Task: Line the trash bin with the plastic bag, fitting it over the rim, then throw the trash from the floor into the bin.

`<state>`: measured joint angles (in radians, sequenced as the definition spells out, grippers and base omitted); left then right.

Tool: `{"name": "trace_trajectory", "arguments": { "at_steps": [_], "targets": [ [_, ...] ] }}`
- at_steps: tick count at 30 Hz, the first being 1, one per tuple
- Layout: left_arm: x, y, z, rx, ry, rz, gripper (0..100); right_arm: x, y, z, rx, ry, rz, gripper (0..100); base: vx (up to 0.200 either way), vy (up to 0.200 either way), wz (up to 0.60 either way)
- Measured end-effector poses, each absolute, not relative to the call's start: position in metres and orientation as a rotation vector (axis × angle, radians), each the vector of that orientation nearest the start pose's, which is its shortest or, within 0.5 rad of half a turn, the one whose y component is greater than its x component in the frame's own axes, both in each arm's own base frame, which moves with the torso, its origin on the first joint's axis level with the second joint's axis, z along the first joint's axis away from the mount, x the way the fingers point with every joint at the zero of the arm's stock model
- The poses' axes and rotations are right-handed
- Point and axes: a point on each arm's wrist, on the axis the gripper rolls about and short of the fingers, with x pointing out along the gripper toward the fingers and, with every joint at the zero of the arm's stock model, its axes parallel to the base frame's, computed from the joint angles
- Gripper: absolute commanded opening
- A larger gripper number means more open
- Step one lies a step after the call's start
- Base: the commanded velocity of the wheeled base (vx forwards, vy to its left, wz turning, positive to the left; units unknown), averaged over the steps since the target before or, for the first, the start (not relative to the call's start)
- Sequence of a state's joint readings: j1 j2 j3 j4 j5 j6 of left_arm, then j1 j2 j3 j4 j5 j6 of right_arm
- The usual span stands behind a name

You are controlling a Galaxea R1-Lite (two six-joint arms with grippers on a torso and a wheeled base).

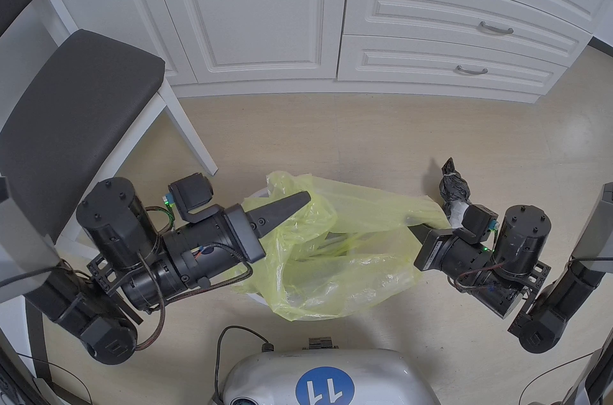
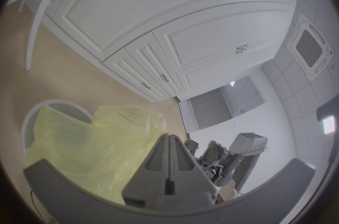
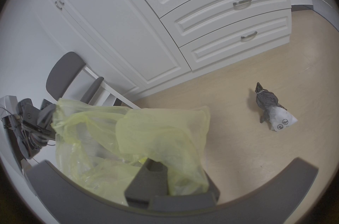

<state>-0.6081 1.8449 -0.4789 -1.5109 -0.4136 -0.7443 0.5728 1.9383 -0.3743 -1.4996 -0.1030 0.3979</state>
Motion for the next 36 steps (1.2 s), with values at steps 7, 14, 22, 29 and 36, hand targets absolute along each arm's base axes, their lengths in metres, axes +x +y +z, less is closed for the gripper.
{"name": "trace_trajectory", "arguments": {
  "at_steps": [7, 14, 22, 29, 36],
  "targets": [
    [0.255, -0.181, 0.132, -0.802, 0.258, -0.897, 0, 0.238, 0.154, 0.097, 0.374, 0.141, 0.471, 0, 0.000, 0.000, 0.00],
    [0.274, -0.190, 0.127, -0.879, 0.233, -0.800, 0, 0.231, 0.161, 0.093, 0.383, 0.170, 0.498, 0, 0.000, 0.000, 0.00],
    [0.298, -0.200, 0.115, -0.948, 0.201, -0.707, 0, 0.217, 0.169, 0.099, 0.396, 0.172, 0.555, 0, 0.000, 0.000, 0.00],
    [0.308, -0.203, 0.109, -0.992, 0.198, -0.667, 0, 0.204, 0.168, 0.112, 0.407, 0.141, 0.591, 0, 0.000, 0.000, 0.00],
    [0.317, -0.207, 0.111, -1.016, 0.142, -0.613, 0, 0.204, 0.161, 0.122, 0.420, 0.098, 0.577, 0, 0.000, 0.000, 0.00]
  ]
}}
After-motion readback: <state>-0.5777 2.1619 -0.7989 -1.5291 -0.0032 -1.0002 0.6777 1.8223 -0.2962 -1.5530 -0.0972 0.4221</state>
